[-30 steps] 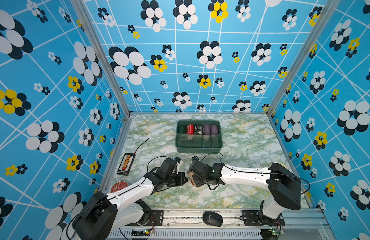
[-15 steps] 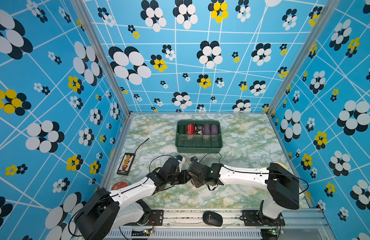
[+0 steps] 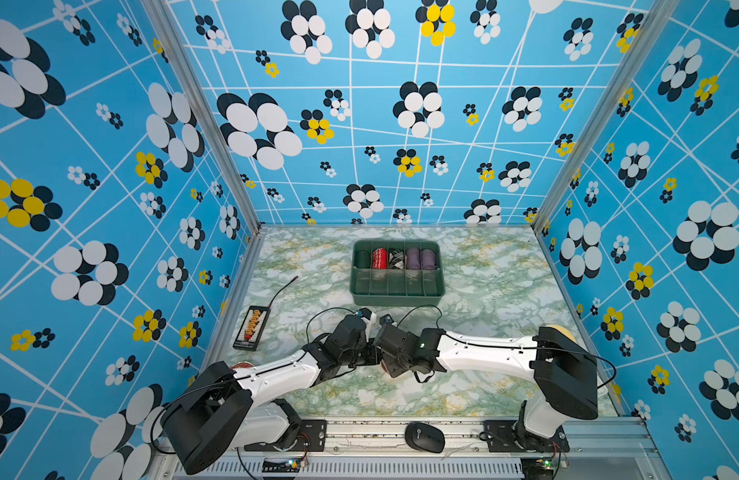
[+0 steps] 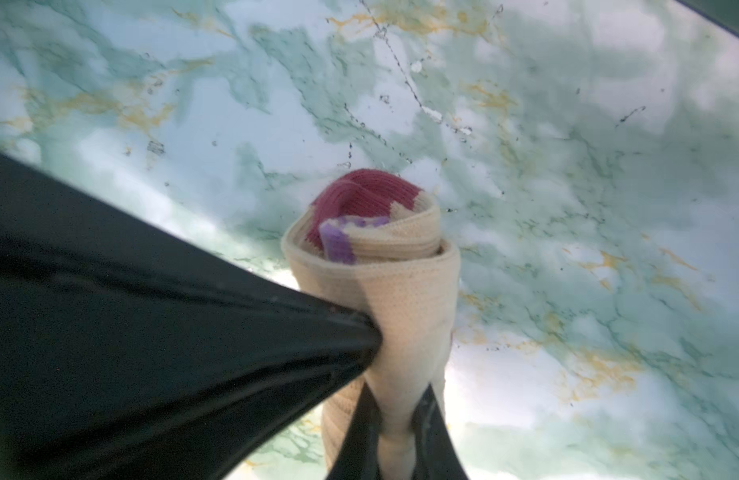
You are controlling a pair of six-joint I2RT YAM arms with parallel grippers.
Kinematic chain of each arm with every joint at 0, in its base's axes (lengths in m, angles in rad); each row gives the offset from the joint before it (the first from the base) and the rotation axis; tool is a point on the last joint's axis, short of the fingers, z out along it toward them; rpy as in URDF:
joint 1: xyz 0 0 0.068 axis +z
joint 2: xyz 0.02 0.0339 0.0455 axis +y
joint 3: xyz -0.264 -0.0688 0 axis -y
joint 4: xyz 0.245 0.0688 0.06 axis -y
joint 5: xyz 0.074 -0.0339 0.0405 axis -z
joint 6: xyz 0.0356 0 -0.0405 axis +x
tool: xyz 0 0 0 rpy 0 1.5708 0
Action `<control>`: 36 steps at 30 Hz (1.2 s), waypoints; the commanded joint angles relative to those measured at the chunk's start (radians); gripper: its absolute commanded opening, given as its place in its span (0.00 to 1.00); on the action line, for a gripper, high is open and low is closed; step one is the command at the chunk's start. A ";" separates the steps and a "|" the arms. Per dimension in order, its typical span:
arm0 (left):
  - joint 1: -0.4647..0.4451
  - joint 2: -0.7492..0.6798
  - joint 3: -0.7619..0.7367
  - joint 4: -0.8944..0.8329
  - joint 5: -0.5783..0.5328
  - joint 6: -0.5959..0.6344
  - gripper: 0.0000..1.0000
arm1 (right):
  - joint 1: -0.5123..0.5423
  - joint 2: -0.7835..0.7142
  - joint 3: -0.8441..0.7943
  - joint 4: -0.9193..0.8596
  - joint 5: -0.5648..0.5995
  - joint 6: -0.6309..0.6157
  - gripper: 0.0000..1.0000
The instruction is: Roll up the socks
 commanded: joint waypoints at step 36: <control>-0.020 0.243 -0.070 0.014 0.001 0.079 0.00 | -0.084 -0.142 -0.209 0.210 -0.146 0.082 0.45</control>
